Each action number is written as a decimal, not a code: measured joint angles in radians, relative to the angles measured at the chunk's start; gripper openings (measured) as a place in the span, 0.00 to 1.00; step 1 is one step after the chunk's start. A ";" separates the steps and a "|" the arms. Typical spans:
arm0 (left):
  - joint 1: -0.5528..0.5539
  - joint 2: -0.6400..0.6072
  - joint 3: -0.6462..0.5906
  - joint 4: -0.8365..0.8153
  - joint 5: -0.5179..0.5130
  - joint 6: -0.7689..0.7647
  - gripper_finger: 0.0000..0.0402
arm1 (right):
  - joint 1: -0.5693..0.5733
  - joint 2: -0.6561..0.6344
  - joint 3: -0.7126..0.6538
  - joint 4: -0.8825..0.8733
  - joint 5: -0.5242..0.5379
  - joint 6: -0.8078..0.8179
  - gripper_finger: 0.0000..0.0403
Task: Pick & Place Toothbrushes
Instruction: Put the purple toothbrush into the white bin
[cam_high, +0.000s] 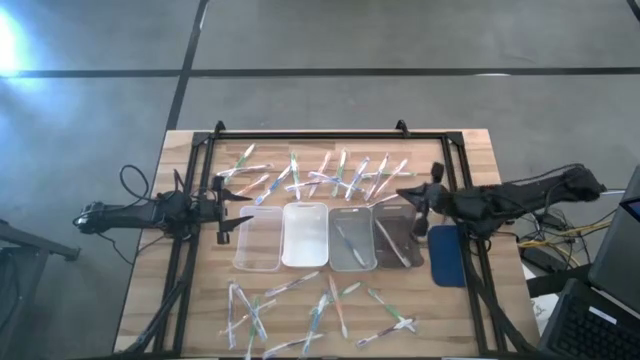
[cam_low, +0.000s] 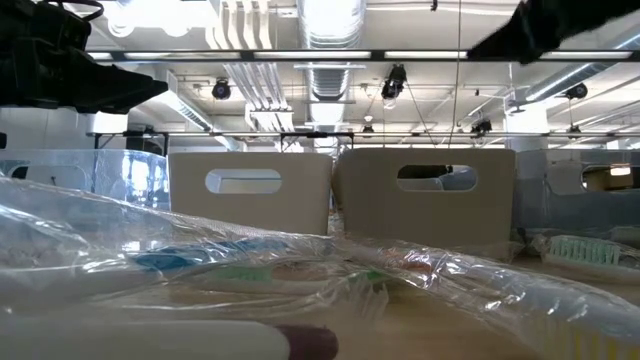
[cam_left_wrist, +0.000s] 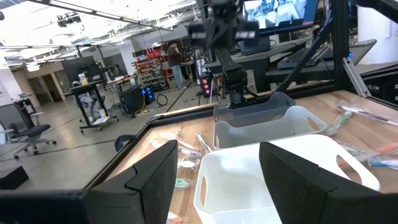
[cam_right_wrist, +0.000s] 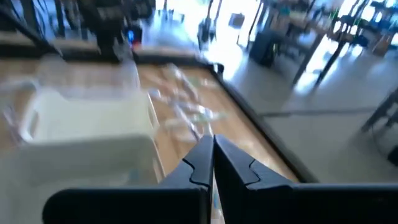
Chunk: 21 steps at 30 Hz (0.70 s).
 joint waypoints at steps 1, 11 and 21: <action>0.000 0.000 0.000 0.000 0.000 0.000 0.58 | -0.045 -0.002 -0.016 0.009 -0.059 0.002 0.02; 0.000 0.000 0.000 0.000 0.000 0.000 0.58 | -0.340 -0.077 -0.142 0.117 -0.550 -0.043 0.02; 0.000 0.000 0.000 0.000 0.000 0.000 0.58 | -0.345 -0.304 -0.259 0.089 -0.553 -0.050 0.02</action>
